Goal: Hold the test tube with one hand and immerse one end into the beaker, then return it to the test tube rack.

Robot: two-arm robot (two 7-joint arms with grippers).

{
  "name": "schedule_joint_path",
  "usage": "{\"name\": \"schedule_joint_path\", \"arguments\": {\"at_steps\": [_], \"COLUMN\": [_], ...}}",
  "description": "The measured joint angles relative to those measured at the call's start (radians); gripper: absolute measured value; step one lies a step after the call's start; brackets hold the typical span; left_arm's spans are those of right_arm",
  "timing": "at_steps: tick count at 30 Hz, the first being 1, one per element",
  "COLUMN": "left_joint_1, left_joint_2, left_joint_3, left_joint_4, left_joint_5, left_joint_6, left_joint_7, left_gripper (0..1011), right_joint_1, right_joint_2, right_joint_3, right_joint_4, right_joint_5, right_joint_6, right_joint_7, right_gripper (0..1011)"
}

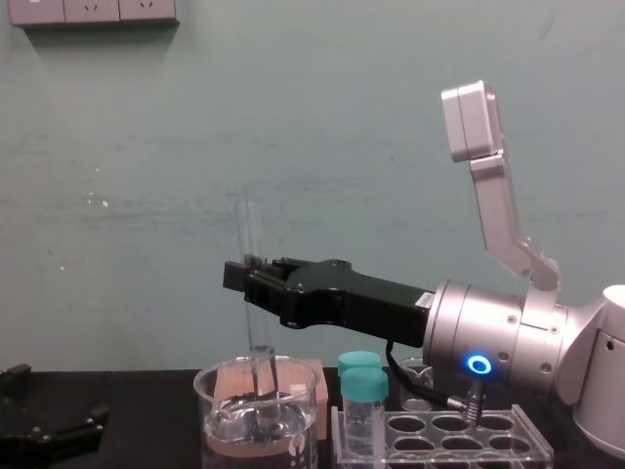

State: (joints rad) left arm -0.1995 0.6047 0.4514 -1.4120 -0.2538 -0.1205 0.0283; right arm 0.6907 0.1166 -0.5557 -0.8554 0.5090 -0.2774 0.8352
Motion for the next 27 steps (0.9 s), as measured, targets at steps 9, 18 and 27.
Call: {"name": "schedule_joint_path", "arguments": {"at_steps": [9, 18, 27], "left_joint_1": [0.000, 0.000, 0.000], "left_joint_2": [0.000, 0.000, 0.000], "left_joint_3": [0.000, 0.000, 0.000], "left_joint_4": [0.000, 0.000, 0.000], "left_joint_5": [0.000, 0.000, 0.000], "left_joint_6": [0.000, 0.000, 0.000], "left_joint_7": [0.000, 0.000, 0.000], "left_gripper": [1000, 1000, 1000], "right_joint_1": [-0.008, -0.012, -0.012], "right_joint_2": [0.005, 0.007, 0.007], "right_joint_3": [0.002, 0.002, 0.002], "right_joint_4": [-0.013, -0.021, -0.025], "right_joint_5": [-0.001, -0.002, -0.003], "right_joint_6": [0.006, 0.007, 0.007], "right_joint_7": [-0.001, -0.005, -0.008], "right_gripper": [226, 226, 226]}}
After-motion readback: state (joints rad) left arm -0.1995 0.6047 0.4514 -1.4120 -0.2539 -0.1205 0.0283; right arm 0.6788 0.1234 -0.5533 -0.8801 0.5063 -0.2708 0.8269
